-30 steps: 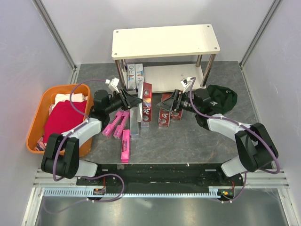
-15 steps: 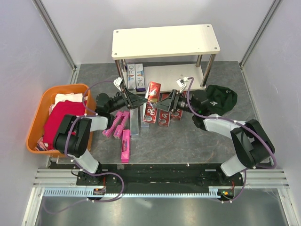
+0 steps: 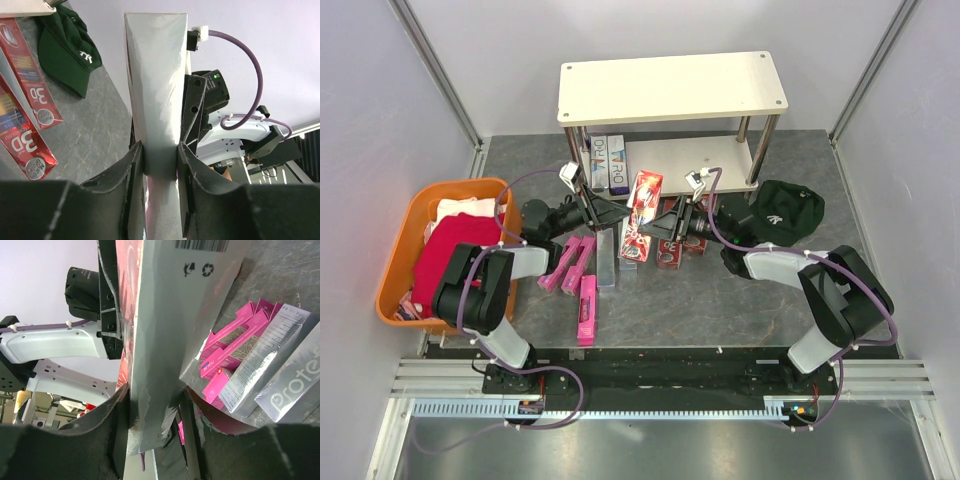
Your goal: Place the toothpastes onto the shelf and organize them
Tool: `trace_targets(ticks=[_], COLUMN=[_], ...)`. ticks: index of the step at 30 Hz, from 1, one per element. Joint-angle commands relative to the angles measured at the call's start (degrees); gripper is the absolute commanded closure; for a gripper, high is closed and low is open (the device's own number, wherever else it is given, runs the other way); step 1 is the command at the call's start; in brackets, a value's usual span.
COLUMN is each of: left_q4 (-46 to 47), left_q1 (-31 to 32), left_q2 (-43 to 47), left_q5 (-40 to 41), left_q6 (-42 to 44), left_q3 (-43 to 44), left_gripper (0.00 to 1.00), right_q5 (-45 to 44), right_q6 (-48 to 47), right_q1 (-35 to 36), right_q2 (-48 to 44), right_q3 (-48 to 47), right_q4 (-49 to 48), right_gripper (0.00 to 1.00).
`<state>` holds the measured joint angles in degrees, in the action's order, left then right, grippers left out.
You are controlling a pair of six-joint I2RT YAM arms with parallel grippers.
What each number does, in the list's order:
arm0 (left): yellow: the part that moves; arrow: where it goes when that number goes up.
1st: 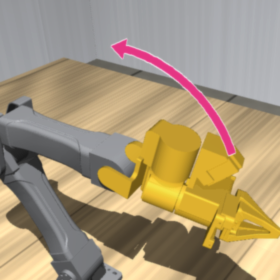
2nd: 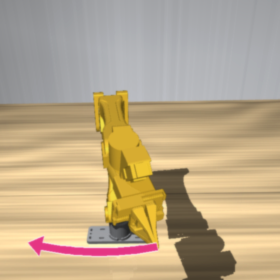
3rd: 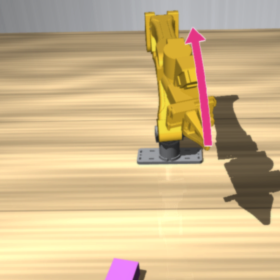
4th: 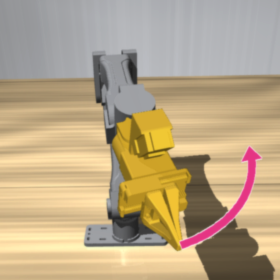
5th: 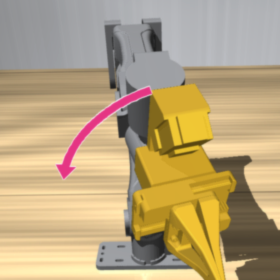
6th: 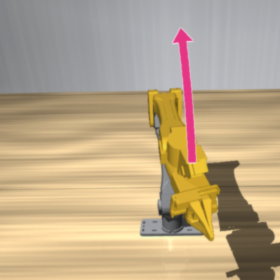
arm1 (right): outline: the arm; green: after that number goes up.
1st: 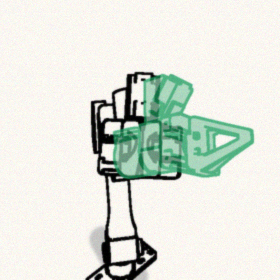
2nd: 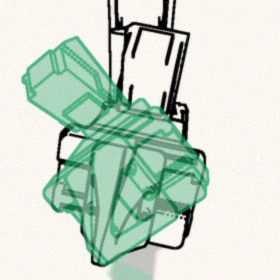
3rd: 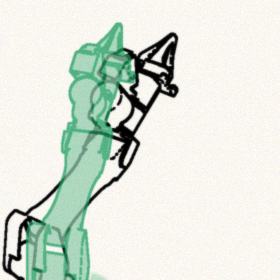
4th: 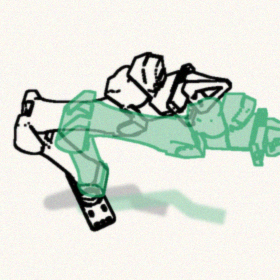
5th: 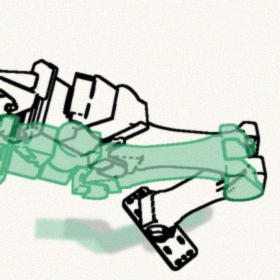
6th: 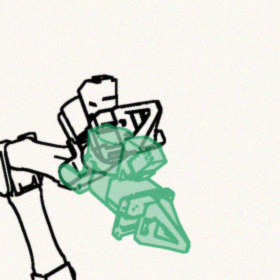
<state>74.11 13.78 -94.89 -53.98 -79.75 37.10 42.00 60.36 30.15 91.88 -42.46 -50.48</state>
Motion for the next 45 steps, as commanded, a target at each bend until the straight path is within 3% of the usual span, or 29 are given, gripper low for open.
trace_targets(ticks=[1, 4, 9, 13, 20, 26, 38, 45], left_q4=[13.7, 2.5, -21.2, -39.5, -61.8, -70.1, -71.0, -71.4], left_q1=[0.3, 0.3, 0.2, 0.3, 0.5, 0.6, 0.6, 0.6], left_q2=[3.9, 7.7, 15.5, 21.5, 27.3, 30.0, 31.1, 30.6], left_q5=[-1.6, -1.0, 5.4, 10.7, 22.6, 32.3, 32.1, 32.5], left_q6=[2.8, 10.6, 25.2, 36.6, 49.9, 55.3, 56.0, 56.4], left_q3=[-0.3, -1.0, -0.3, 1.4, 6.0, 8.3, 8.1, 8.0], left_gripper=[0.58, 0.48, 0.21, 0.16, 0.14, 0.12, 0.12, 0.11], right_q5=[-0.2, -1.5, -3.1, -3.9, -7.9, -13.2, -8.9, -7.6], right_q6=[-2.3, -5.2, -9.7, -12.1, -21.9, -30.6, -32.0, -34.6], right_q1=[0.5, 0.6, 0.4, 0.4, -0.2, -1.1, -6.9, -9.8], right_q2=[-1.3, -2.5, -3.0, -2.6, -0.8, 5.2, 23.2, 31.0], right_q3=[-3.8, -4.6, -6.1, -7.4, -12.6, -23.4, -44.4, -57.7], right_q4=[-2.9, 4.0, 10.1, 14.8, 28.2, 38.7, 44.7, 53.6], right_gripper=[0.63, 0.67, 0.69, 0.70, 0.71, 0.72, 0.73, 0.71])
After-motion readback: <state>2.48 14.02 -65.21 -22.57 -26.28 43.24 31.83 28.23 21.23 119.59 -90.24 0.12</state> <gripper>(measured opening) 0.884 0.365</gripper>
